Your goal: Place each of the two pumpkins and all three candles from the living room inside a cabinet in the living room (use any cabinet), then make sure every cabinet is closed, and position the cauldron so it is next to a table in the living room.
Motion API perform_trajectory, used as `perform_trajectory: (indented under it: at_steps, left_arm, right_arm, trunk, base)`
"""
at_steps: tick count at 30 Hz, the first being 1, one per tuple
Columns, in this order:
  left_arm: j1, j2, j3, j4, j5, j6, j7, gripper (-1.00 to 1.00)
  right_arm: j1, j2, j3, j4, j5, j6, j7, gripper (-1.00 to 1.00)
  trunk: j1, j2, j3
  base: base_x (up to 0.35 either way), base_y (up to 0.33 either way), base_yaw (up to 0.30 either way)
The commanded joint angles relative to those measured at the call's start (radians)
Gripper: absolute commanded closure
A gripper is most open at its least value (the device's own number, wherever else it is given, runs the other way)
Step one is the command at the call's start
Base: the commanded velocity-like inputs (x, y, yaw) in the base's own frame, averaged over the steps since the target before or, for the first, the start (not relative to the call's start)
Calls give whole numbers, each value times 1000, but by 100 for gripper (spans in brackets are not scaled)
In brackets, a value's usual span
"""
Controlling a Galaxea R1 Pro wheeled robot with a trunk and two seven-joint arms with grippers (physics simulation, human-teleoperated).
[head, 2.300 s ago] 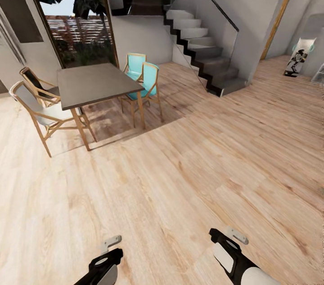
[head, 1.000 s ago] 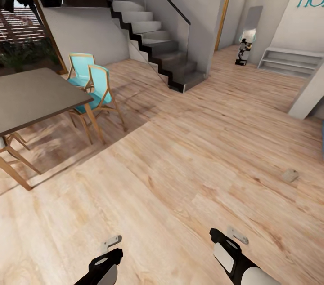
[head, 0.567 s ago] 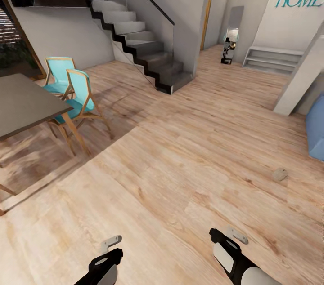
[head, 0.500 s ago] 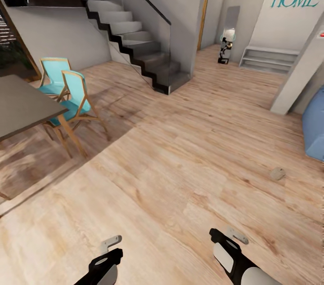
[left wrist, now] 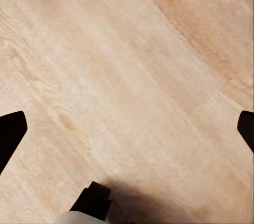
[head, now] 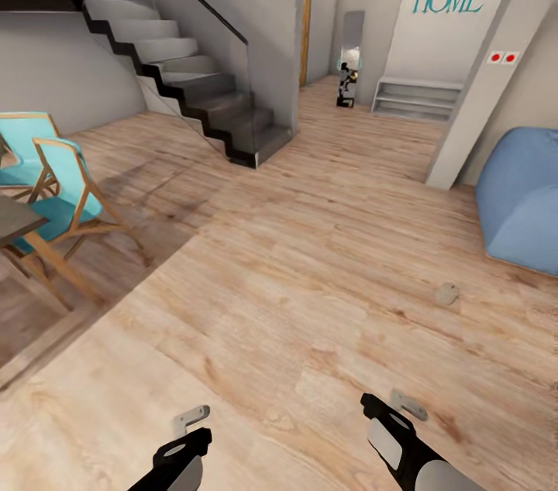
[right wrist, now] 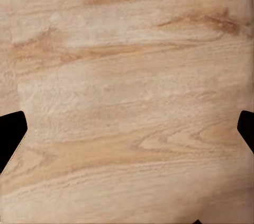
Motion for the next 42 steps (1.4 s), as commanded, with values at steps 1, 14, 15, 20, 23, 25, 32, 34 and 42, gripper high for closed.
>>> perform_trajectory:
  at_steps: [1, 14, 15, 20, 23, 25, 32, 34, 42]
  left_arm:
    - [0, 1, -8, -2, 7, 0, 8, -100]
    - [0, 1, -8, -2, 7, 0, 8, -100]
    - [0, 1, -8, -2, 7, 0, 8, -100]
    - [0, 1, -8, -2, 7, 0, 8, -100]
    - [0, 1, -8, -2, 7, 0, 8, -100]
    - [0, 1, -8, -2, 7, 0, 8, -100]
    - [0, 1, -9, -2, 7, 0, 8, -100]
    - [0, 1, -9, -2, 7, 0, 8, -100]
    - [0, 1, -8, -2, 7, 0, 8, -100]
  right_arm:
    - [-1, 0, 8, 1, -11, -6, -4, -100]
    - [-1, 0, 8, 0, -11, -6, -4, -100]
    - [-1, 0, 8, 0, -11, -6, -4, -100]
    - [-1, 0, 8, 0, -11, -7, -4, -100]
    - [-1, 0, 8, 0, -11, -7, -4, -100]
    - [-1, 1, 8, 0, -11, -7, -4, -100]
    - [-1, 1, 8, 0, -11, -7, -4, -100]
    - [-1, 2, 8, 0, -11, -7, -4, -100]
    - [-1, 2, 8, 0, -11, -7, -4, -100]
  trunk:
    - [1, 0, -1]
    - [1, 0, 3]
    - [1, 0, 3]
    - [1, 0, 7]
    - [1, 0, 9]
    - [1, 0, 11]
    - [1, 0, 17]
    - [1, 0, 19]
    - [1, 0, 28]
  base:
    - [326, 0, -283]
    - [326, 0, -283]
    - [326, 0, -283]
    - [326, 0, -279]
    - [326, 0, -265]
    - [326, 0, -259]
    - [326, 0, -255]
    - [326, 0, -251]
    - [326, 0, -246]
